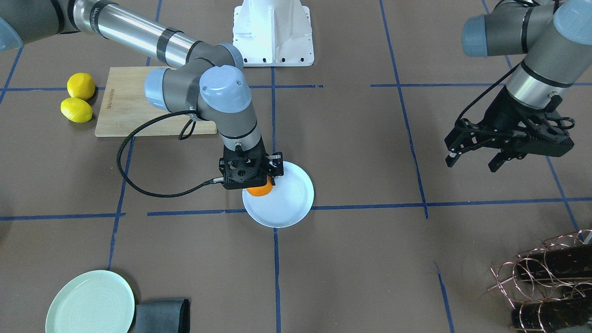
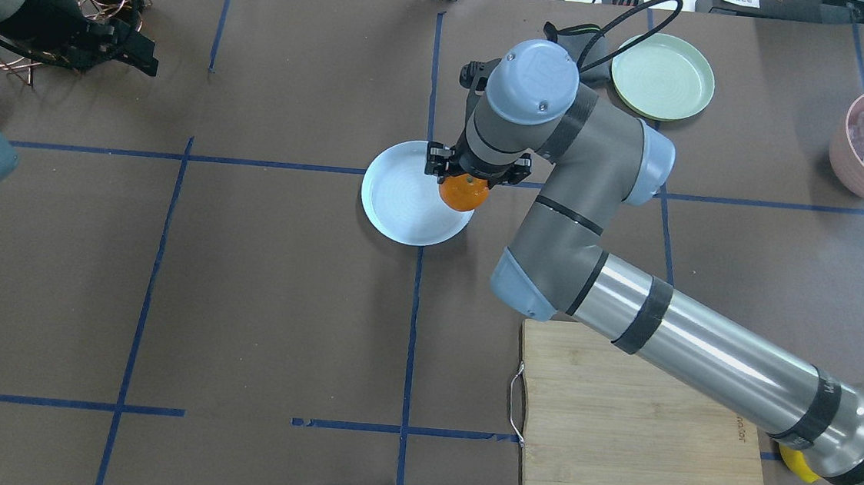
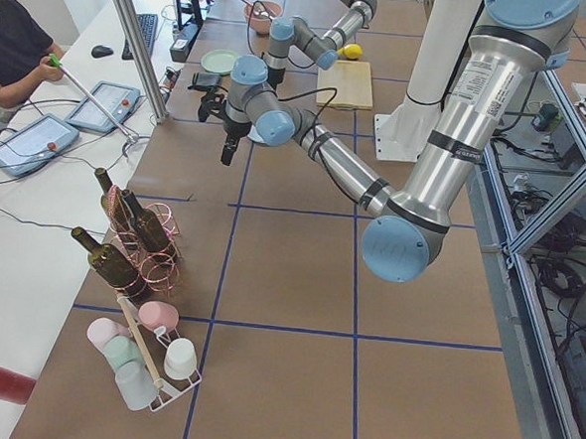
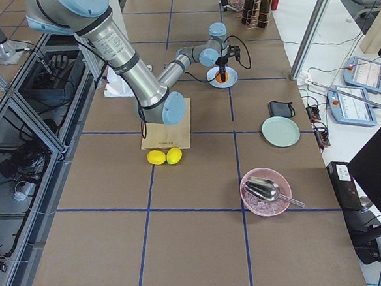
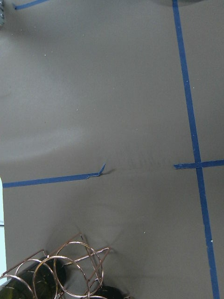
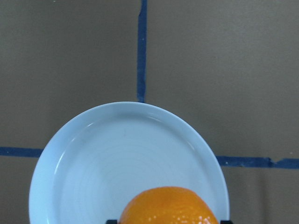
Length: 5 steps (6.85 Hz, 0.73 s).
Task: Pick orange to plate
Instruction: 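Lift the orange and carry it over the white plate with the right gripper, then lower the orange onto the plate and open the right gripper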
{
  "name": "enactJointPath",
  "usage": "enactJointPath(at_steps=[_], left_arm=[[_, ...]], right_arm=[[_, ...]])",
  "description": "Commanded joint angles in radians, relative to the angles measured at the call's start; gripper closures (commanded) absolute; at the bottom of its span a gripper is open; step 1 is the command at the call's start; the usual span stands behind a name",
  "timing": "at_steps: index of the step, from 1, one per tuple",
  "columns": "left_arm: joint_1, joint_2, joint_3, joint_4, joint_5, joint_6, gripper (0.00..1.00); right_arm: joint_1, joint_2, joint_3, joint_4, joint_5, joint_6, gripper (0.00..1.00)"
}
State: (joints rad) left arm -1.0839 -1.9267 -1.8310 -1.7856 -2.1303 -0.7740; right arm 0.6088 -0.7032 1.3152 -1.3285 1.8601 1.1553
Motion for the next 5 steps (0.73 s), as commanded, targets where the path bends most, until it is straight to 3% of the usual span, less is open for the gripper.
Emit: enactJointPath(at_steps=[1, 2, 3, 5], left_arm=[[-0.024, 0.003, -0.008, -0.012, 0.009, 0.002, 0.00], [-0.042, 0.023, -0.020, -0.017, 0.009, 0.002, 0.00], [-0.062, 0.035, -0.007, -0.018, 0.009, 0.002, 0.00], [-0.082, 0.032, 0.006, -0.008, 0.007, 0.039, 0.00]], right_arm=[[-0.020, 0.057, -0.067, 0.003, -0.026, 0.001, 1.00], [-0.020, 0.056, -0.071, 0.008, -0.030, -0.003, 0.30], [-0.018, 0.065, -0.073, 0.005, -0.047, -0.006, 0.00], [0.057, 0.064, -0.050, -0.068, 0.018, -0.032, 0.00]])
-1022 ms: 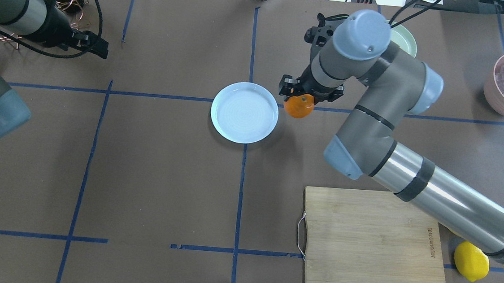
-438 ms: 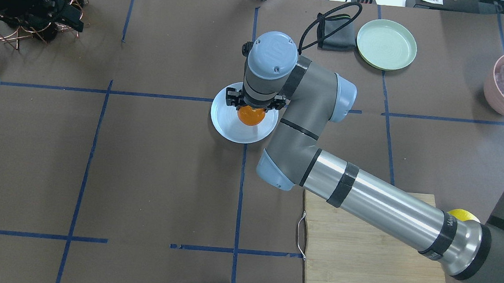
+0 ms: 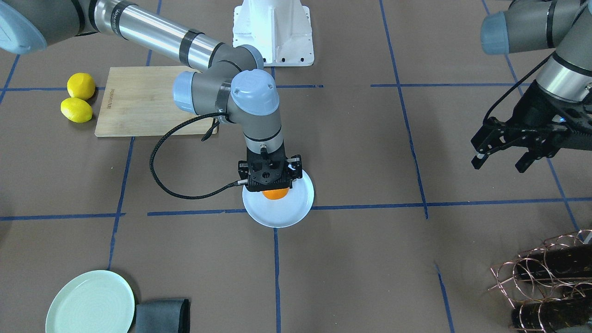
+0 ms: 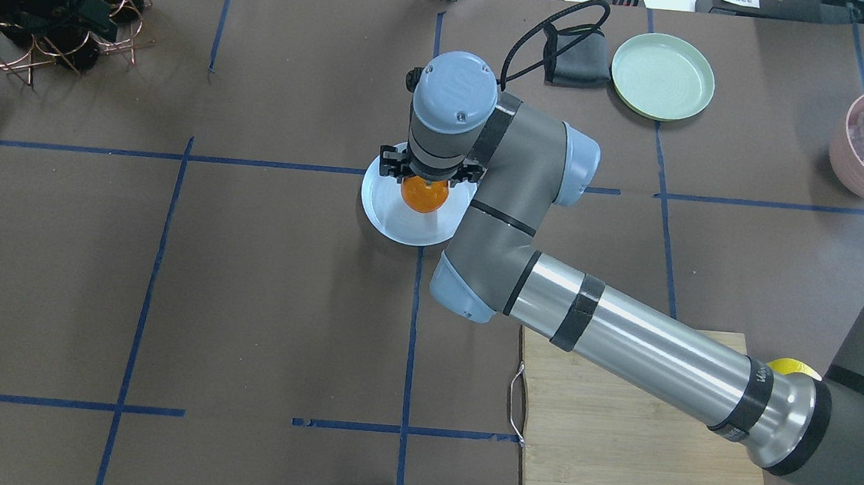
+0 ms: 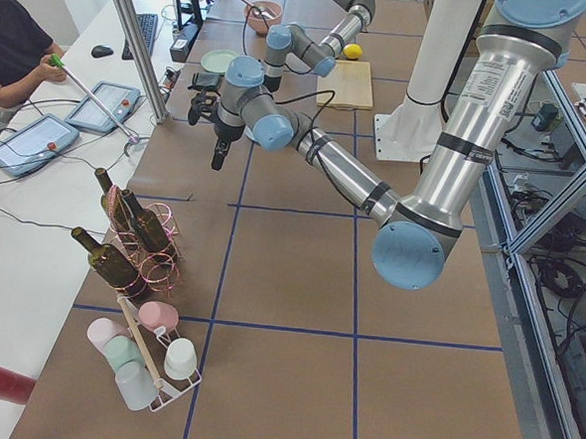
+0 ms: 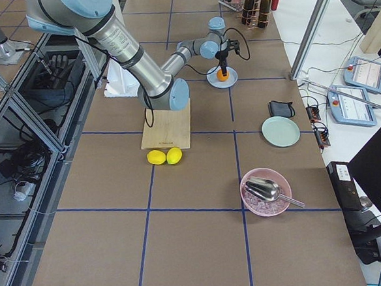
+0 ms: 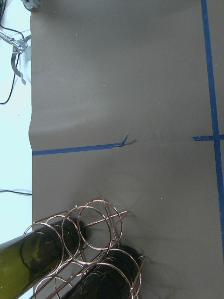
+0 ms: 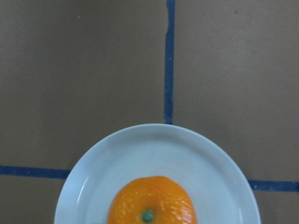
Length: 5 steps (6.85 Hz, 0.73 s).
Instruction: Pick orange to plate
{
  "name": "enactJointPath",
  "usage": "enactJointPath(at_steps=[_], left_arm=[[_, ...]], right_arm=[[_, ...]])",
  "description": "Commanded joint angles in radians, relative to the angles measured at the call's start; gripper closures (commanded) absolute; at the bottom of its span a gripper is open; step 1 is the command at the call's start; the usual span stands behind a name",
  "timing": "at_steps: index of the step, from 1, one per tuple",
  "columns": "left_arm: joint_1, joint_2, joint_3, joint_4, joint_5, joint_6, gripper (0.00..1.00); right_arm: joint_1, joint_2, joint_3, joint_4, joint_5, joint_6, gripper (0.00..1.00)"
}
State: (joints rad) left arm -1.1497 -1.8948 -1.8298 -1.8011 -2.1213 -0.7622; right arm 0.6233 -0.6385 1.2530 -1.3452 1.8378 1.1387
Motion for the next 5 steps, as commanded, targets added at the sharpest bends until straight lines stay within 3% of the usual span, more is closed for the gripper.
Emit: enactJointPath(at_steps=[1, 2, 3, 4, 5], left_arm=[[-0.030, 0.005, 0.009, 0.022, -0.008, 0.126, 0.00], [-0.045, 0.025, 0.004, 0.082, -0.008, 0.203, 0.00], [-0.101, 0.060, -0.009, 0.139, -0.009, 0.344, 0.00], [-0.176, 0.121, -0.005, 0.144, -0.012, 0.526, 0.00], [-0.241, 0.161, 0.015, 0.154, -0.014, 0.654, 0.00]], right_arm=[[0.082, -0.022, 0.087, -0.187, 0.064, -0.095, 0.00], [0.129, -0.071, 0.218, -0.356, 0.070, -0.220, 0.00], [0.207, -0.198, 0.388, -0.458, 0.096, -0.384, 0.00], [0.299, -0.322, 0.476, -0.460, 0.163, -0.506, 0.00], [0.397, -0.395, 0.497, -0.457, 0.210, -0.648, 0.00]])
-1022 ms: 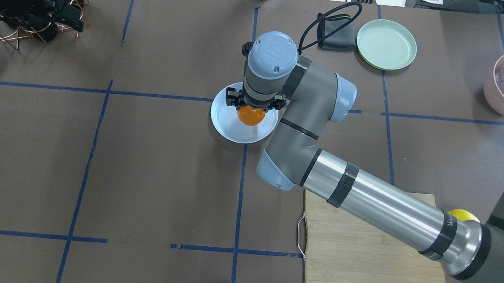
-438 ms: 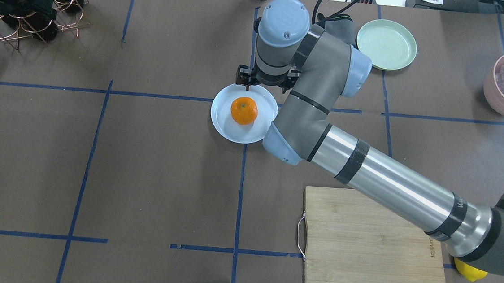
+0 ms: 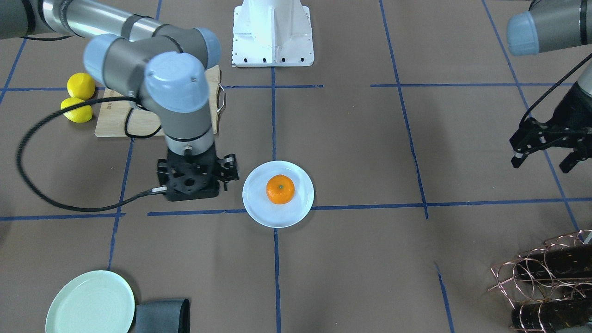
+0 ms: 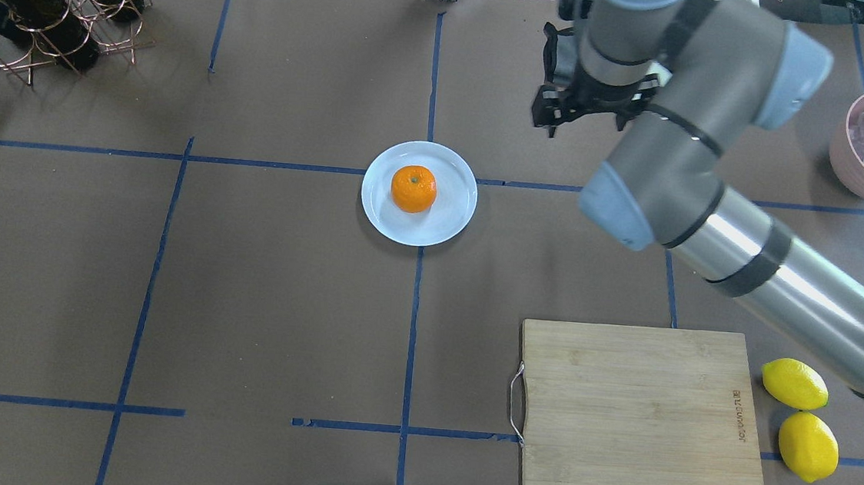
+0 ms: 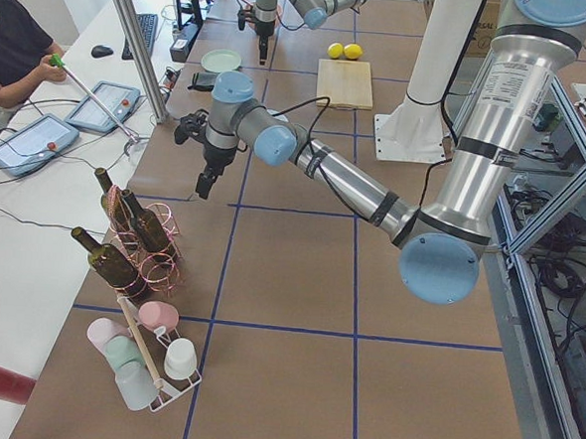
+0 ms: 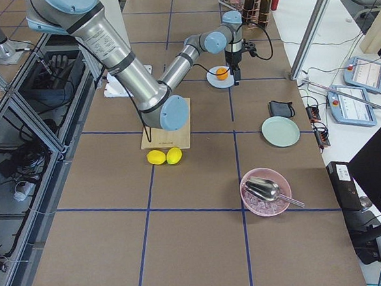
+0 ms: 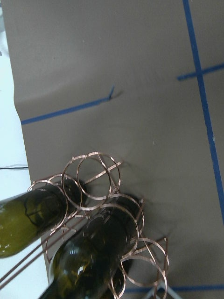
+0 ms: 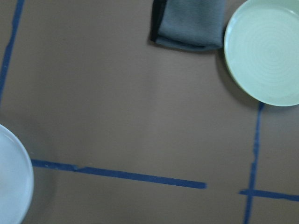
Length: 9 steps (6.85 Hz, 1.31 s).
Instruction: Pick orange to plate
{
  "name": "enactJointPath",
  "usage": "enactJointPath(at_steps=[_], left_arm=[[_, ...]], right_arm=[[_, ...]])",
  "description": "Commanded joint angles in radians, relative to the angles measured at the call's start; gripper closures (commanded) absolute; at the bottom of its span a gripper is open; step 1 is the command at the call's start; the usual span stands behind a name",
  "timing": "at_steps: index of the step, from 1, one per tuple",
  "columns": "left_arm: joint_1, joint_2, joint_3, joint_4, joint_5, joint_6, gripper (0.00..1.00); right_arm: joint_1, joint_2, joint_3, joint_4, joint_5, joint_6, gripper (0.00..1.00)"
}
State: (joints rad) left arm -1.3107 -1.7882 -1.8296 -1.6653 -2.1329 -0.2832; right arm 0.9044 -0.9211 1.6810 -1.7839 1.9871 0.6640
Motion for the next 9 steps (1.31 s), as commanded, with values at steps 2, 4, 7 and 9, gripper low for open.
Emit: enactJointPath(at_steps=[2, 4, 7, 9], left_arm=[[-0.171, 0.067, 0.055, 0.126, -0.169, 0.188, 0.00], [-0.215, 0.131, 0.055, 0.159, -0.189, 0.196, 0.00], [-0.242, 0.177, 0.073, 0.165, -0.269, 0.363, 0.00], [-0.242, 0.191, 0.072, 0.160, -0.271, 0.363, 0.00]], right_arm=[[0.252, -0.213, 0.065, -0.016, 0.149, -0.396, 0.00], [0.396, -0.321, 0.046, -0.012, 0.251, -0.602, 0.00], [0.678, -0.425, -0.184, -0.011, 0.398, -1.004, 0.00], [0.775, -0.468, -0.322, 0.082, 0.438, -1.064, 0.00]])
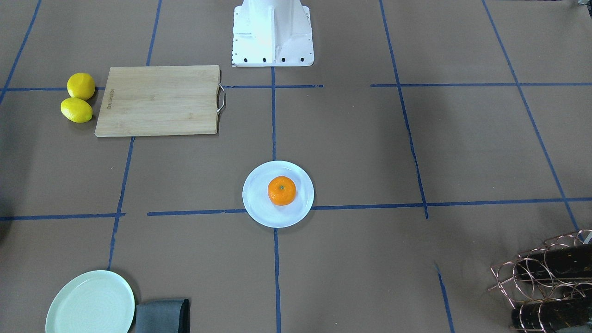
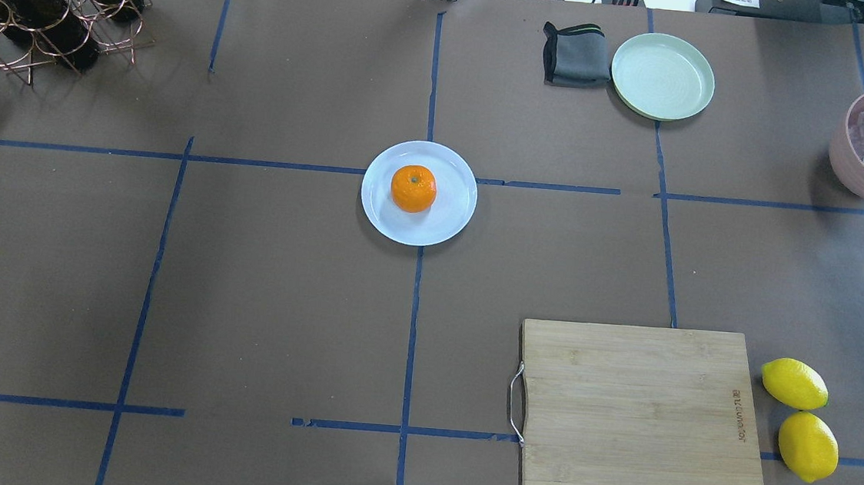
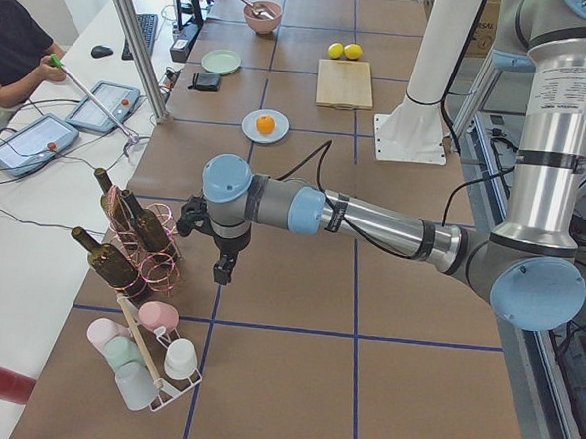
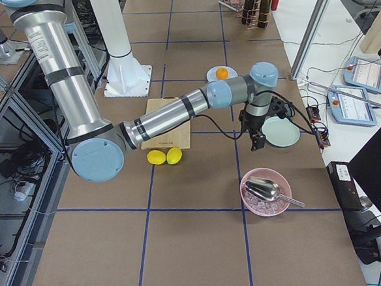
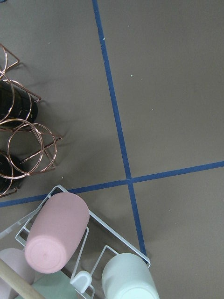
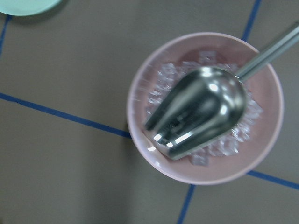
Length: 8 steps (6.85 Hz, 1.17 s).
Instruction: Pick orange to plate
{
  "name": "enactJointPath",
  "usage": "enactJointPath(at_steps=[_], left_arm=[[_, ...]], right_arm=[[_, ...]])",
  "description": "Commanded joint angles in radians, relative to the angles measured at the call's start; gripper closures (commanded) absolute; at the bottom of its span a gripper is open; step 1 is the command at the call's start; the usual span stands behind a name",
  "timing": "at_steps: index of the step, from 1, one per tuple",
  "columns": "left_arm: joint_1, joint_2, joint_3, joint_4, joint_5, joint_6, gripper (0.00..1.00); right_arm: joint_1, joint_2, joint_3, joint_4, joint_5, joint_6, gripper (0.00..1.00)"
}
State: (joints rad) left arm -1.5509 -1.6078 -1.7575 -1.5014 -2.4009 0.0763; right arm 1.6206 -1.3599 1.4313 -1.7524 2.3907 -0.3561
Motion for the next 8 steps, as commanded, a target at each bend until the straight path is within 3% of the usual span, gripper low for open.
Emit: enactJointPath(at_steps=[1, 4, 5, 8], left_arm=[[-0.003, 0.023, 0.001, -0.008, -0.003, 0.005, 0.00], [-0.005, 0.063, 0.048, -0.028, -0.004, 0.017, 0.00], [-0.006, 0.063, 0.055, -0.026, -0.004, 0.016, 0.00], [-0.070, 0.087, 0.085, -0.026, 0.006, 0.017, 0.00]], right_arm=[[0.059, -0.056, -0.080, 0.071, 0.035, -0.043, 0.00], [0.067, -0.053, -0.098, 0.183, 0.027, 0.188, 0.00], [0.067, -0.057, -0.112, 0.250, 0.025, 0.189, 0.00], [0.065, -0.061, -0.112, 0.260, 0.025, 0.189, 0.00]])
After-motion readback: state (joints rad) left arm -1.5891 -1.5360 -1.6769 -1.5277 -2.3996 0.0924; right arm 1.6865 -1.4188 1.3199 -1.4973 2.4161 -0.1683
